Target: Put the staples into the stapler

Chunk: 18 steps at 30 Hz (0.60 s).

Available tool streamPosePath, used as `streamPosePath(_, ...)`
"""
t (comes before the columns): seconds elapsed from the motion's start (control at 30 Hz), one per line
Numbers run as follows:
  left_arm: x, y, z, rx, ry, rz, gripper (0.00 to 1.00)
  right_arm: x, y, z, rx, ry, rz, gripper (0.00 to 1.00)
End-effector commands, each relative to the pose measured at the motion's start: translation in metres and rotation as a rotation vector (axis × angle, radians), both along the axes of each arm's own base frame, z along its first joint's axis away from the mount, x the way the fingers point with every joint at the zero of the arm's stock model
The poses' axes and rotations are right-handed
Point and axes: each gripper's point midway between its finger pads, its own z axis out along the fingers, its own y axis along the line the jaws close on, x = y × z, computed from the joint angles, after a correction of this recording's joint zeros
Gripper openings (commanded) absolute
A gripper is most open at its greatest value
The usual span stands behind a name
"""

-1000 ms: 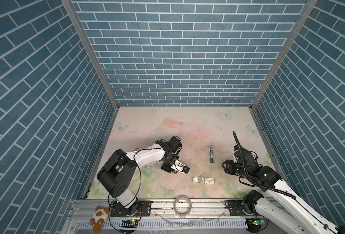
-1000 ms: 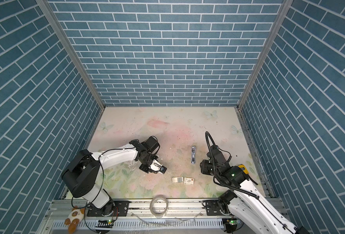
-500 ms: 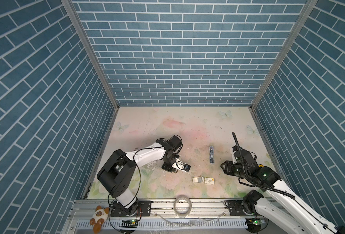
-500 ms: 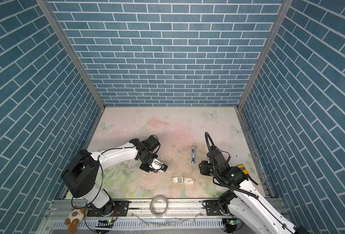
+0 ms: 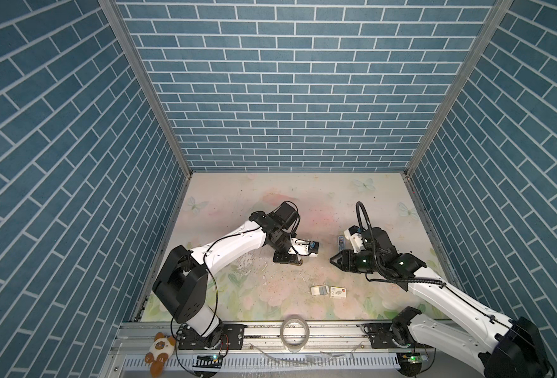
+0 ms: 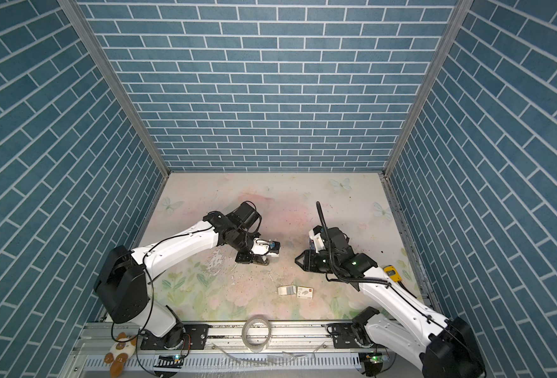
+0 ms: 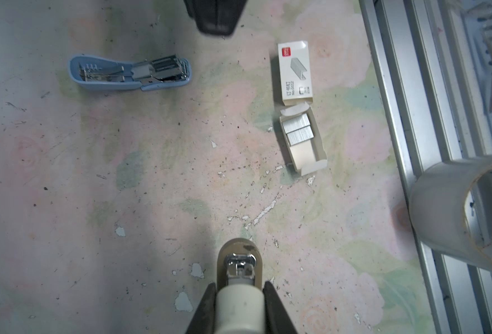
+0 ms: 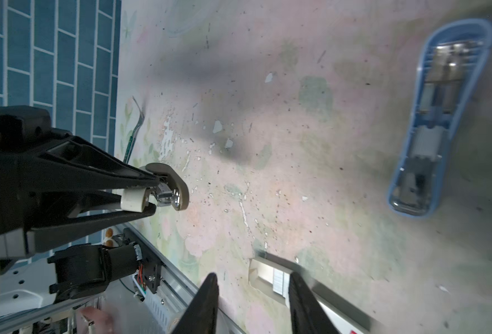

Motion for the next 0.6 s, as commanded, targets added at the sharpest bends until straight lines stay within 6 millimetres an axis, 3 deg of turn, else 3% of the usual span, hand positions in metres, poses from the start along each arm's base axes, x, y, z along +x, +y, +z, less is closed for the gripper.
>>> streamPosePath(0.0,-0.009,-0.012,0.016,-0.046,0.067,0.049,0.09,0.009,0.032,0.027,0.128,-0.047,0.083,0.41)
streamPosePath(0.23,-0.013,-0.026,0.019,-0.052,0.055,0.057,0.08,0.011,0.055,0.018,0.149,-0.036,0.139,0.41)
streamPosePath(0.57,-0.013,-0.04,0.03,-0.084,0.076,0.059,0.08,0.007,0.064,-0.001,0.108,-0.012,0.157,0.41)
